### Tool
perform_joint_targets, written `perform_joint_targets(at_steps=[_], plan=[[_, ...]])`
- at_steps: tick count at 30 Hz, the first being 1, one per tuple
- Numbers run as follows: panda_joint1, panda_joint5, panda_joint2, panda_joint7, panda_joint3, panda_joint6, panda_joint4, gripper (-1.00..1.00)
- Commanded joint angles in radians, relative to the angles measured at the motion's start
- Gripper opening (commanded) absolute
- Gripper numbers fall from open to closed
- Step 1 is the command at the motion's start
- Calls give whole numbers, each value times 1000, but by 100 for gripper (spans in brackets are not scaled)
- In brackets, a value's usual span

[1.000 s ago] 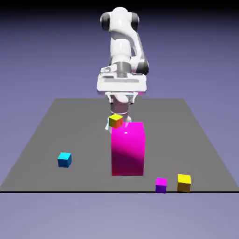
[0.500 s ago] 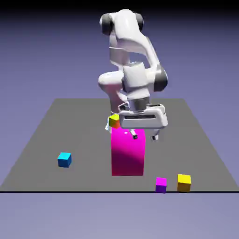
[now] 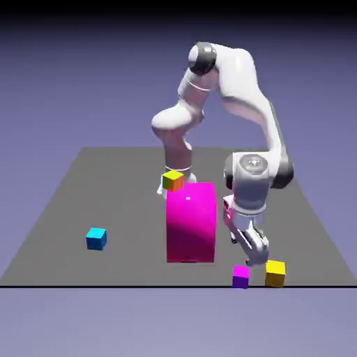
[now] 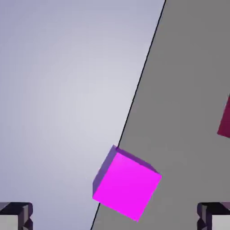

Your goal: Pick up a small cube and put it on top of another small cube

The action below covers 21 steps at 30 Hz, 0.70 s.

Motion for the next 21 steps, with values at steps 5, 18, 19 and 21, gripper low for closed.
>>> perform_joint_targets(at_steps=[5,18,19,21], plan=[[160,64,179,218,-124,-114,112,0],[426,214,543,577,-305,-210,248,0],[418,229,561,571,-288,-183,239,0],[418,229,561,571,-288,-183,239,-100]])
